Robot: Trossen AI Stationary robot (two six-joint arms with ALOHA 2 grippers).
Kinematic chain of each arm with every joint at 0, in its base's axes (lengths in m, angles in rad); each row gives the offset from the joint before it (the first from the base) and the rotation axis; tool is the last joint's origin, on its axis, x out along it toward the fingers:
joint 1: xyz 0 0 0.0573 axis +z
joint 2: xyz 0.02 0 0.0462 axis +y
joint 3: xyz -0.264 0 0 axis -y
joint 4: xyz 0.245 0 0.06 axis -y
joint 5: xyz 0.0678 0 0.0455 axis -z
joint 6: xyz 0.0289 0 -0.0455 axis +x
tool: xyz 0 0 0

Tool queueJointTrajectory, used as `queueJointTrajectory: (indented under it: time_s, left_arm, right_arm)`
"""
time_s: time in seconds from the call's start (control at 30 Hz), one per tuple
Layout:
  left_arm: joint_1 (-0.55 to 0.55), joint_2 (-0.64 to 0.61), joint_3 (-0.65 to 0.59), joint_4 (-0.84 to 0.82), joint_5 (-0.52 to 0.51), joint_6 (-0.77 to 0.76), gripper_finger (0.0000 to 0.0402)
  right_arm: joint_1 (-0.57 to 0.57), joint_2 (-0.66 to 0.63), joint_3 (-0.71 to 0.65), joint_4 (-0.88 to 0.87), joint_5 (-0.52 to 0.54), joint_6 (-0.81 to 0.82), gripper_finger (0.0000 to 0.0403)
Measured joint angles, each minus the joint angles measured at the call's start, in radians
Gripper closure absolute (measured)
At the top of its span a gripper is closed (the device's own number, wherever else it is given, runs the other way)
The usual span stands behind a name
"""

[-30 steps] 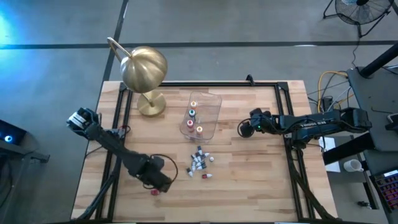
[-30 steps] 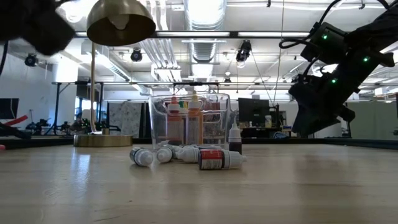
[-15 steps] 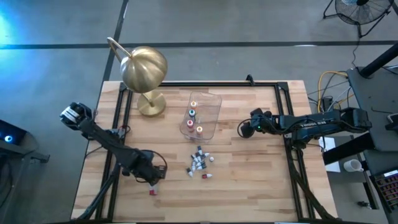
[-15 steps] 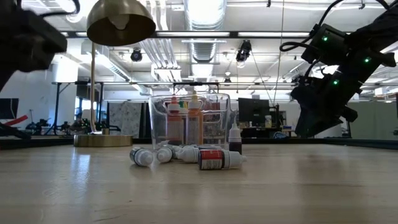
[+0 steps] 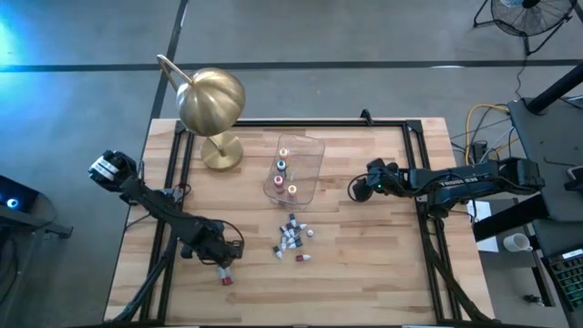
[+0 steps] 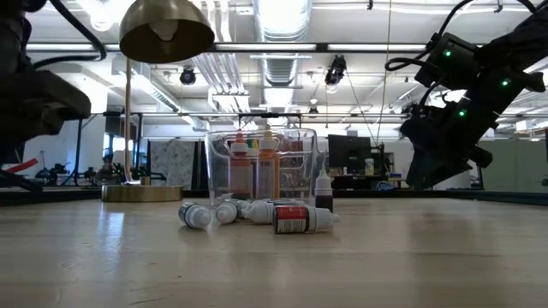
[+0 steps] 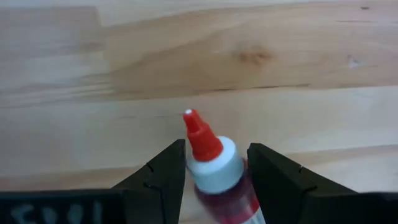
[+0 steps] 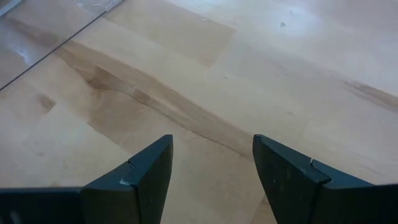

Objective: Pick & Place food coloring
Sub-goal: Put the large red food coloring bottle into the transparent bin

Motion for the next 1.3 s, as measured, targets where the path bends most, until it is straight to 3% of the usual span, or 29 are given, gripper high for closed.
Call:
queueJointTrajectory:
  time_s: [0.3,0.47,0.7,0.9,1.13,1.3]
  left_arm:
    - [0.004,-0.002,-0.067,0.125,0.029,-0.019,0.0256]
    - [0.007,-0.003,-0.072,0.131,0.035,-0.010,0.0286]
    - [0.007,0.000,-0.050,0.117,-0.041,0.039,0.0306]
    - [0.011,0.000,-0.016,0.062,-0.316,0.084,0.0306]
    - [0.019,-0.001,0.066,-0.078,-0.778,0.232,0.0306]
    - [0.062,-0.002,0.098,-0.205,-0.958,0.313,0.0306]
  right_arm:
    - [0.000,0.000,0.000,0.000,0.021,0.054,0.0188]
    - [0.000,0.000,0.000,0.000,0.021,0.056,0.0188]
    - [0.000,0.000,0.000,0.001,0.021,0.053,0.0188]
    - [0.000,0.000,0.000,0.001,0.020,0.053,0.0188]
    - [0.000,0.000,0.000,0.001,0.020,0.050,0.0188]
    - [0.000,0.000,0.000,0.001,0.019,0.045,0.0188]
